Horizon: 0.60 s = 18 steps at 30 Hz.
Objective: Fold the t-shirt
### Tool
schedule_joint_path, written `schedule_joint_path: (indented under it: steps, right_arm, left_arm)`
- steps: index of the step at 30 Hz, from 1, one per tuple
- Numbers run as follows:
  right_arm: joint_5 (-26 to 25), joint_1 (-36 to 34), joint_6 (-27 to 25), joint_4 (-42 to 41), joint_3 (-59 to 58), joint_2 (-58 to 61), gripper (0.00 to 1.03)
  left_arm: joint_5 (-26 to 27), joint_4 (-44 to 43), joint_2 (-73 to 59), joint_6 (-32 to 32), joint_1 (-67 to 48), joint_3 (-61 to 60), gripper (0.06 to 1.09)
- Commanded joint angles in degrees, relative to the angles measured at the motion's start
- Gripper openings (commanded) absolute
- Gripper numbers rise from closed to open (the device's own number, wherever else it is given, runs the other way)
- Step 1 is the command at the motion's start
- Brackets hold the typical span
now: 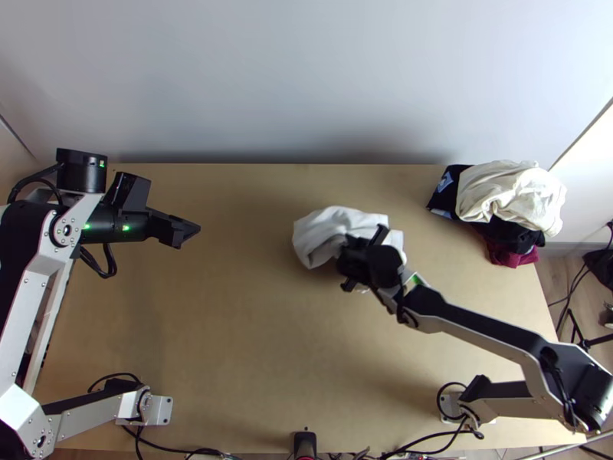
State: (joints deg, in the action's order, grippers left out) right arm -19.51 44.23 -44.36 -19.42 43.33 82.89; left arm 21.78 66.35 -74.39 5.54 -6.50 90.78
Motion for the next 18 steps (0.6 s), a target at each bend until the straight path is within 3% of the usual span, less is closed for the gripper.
schedule_joint_path:
  steps: [1, 6, 10, 14, 18]
  right_arm:
    - [-0.18, -6.08, -0.03, 2.37, 3.07, -4.76, 0.03]
    - [-0.09, -13.38, 1.82, 6.06, 8.26, -7.57, 0.03]
    - [0.00, -21.46, 7.27, 12.74, 14.59, -11.00, 0.03]
    - [0.17, -28.06, 7.71, 16.43, 18.28, -14.69, 0.03]
    - [4.92, -37.64, 7.62, 19.60, 23.11, -15.83, 0.03]
  left_arm:
    - [0.02, 0.10, -0.49, -0.53, -0.79, 1.15, 0.97]
    - [0.02, 0.36, 0.12, -0.62, -0.88, 1.24, 0.97]
    - [0.02, 0.45, 0.21, -0.79, -0.88, 1.50, 0.97]
    - [0.02, 0.36, 0.21, -0.97, -0.97, 1.41, 0.97]
    - [0.02, 0.01, -0.14, -0.97, -1.32, 1.50, 0.97]
